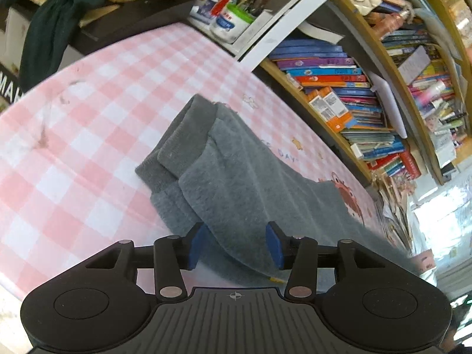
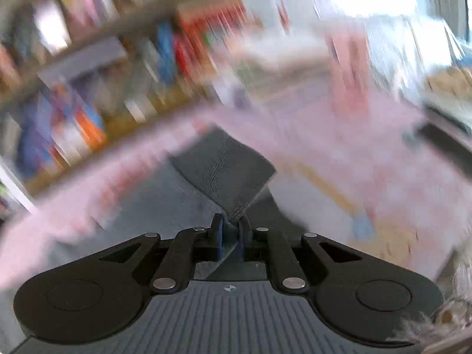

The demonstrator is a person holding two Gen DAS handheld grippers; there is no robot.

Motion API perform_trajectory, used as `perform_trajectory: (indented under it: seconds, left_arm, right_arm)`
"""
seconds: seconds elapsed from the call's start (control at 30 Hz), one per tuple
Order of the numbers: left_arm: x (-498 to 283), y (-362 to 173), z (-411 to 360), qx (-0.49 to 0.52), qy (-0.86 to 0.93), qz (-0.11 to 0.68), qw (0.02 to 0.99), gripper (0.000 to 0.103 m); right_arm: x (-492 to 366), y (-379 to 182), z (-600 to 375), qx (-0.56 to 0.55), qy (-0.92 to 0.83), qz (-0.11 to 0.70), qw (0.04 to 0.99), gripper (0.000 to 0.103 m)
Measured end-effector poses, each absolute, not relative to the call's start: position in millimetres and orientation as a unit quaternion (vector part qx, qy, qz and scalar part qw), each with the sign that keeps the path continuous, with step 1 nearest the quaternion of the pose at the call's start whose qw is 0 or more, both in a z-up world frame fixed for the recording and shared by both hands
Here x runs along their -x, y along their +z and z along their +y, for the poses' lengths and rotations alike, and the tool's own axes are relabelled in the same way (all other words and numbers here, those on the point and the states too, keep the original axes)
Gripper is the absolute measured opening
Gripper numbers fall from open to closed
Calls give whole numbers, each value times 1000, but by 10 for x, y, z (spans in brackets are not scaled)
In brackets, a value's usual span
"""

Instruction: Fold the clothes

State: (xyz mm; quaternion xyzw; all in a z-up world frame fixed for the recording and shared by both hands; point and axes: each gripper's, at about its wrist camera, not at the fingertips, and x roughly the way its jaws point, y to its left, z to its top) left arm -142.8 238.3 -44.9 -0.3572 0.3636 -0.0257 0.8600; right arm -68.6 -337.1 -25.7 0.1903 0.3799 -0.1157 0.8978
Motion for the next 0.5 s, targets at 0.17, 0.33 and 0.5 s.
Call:
perform_trajectory:
  seconds: [0.17, 0.33, 0.5]
  left_arm:
    - [1398, -504, 2475, 399, -6, 358, 844, 45]
    - [1381, -652, 2620, 484, 31, 340, 806, 42]
    - [1390, -644, 2622, 498, 45, 328, 801, 40]
  right_arm:
    - [663, -600, -3350, -176, -121, 396, 893, 14]
    - [657, -630, -3364, -180, -116, 402, 890, 15]
    - [655, -582, -3378, -181, -116, 411, 886, 15]
